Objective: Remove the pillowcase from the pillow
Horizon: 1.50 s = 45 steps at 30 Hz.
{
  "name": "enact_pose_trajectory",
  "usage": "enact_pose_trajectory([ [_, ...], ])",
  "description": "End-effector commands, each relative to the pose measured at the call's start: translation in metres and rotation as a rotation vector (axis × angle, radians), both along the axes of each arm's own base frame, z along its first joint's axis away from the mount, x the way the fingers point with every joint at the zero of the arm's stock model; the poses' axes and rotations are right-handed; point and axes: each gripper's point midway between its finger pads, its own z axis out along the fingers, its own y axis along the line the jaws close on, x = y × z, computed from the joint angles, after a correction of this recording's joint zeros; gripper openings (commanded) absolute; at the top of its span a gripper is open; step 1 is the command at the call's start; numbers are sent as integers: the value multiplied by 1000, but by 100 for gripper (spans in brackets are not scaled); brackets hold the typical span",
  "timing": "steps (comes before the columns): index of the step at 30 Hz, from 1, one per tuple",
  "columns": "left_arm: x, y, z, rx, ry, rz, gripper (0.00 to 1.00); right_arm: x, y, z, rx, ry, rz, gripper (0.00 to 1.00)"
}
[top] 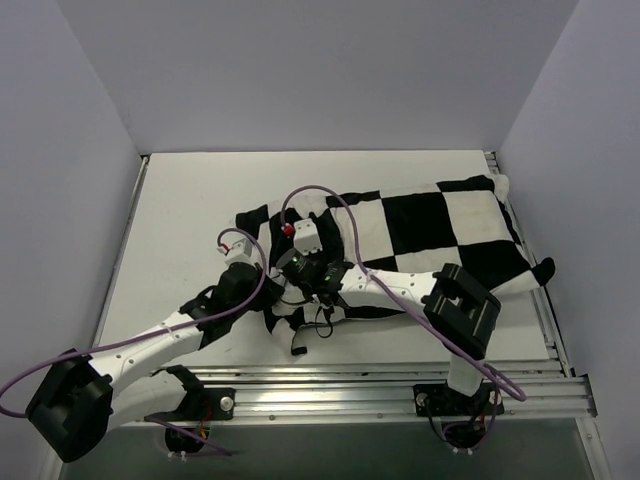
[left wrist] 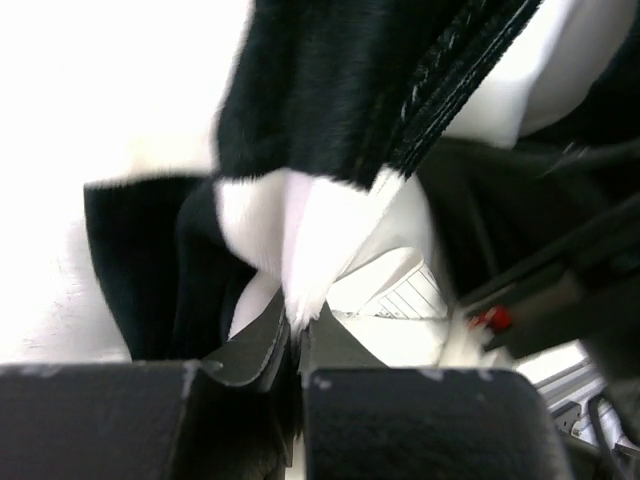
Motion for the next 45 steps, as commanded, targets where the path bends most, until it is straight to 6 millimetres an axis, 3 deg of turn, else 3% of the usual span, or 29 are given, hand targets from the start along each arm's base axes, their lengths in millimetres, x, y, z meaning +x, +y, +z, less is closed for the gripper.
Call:
enact_pose_trajectory([
  [1,-12,4,-6,28,50,-29,2,-4,-84,-42,-211,136,-122,0],
  [5,-16,-1,21,-7,24,-58,2,20,-101,-7,-58,96,-207,0],
  [8,-20,3,38,-16,-7,-59,2,30,-103,31,78,56,-205,0],
  [9,-20,5,41,-13,-11,-53,2,32,-105,53,146,31,-196,0],
  [11,-22,16,39,16,-13,-21,2,35,-109,86,238,-18,-187,0],
  [13,-24,24,31,39,3,-3,2,36,-118,103,297,-27,-189,0],
  [14,-25,25,28,36,10,1,2,35,-122,122,351,-54,-187,0],
  [17,-30,22,12,28,42,-12,2,35,-137,149,470,-82,-188,0],
  [22,-29,7,1,-23,64,-35,2,38,-142,167,580,-93,-165,0],
  [26,-26,-12,1,-39,60,-74,3,36,-111,157,689,-21,-82,0],
  [30,-20,-44,14,-81,16,-130,3,32,-78,158,785,21,-5,0],
  [31,-17,-55,24,-103,-13,-146,5,35,-71,168,801,9,8,0],
  [34,-11,-75,10,-88,-6,-168,6,37,-58,178,814,11,29,0],
  [36,-9,-85,7,-96,-21,-178,6,43,-55,201,834,-18,38,0],
  [41,1,-77,-20,-81,-42,-103,11,44,-56,241,879,-55,36,0],
  [45,7,-77,-21,-105,-71,-36,17,41,-57,263,947,-67,18,0],
])
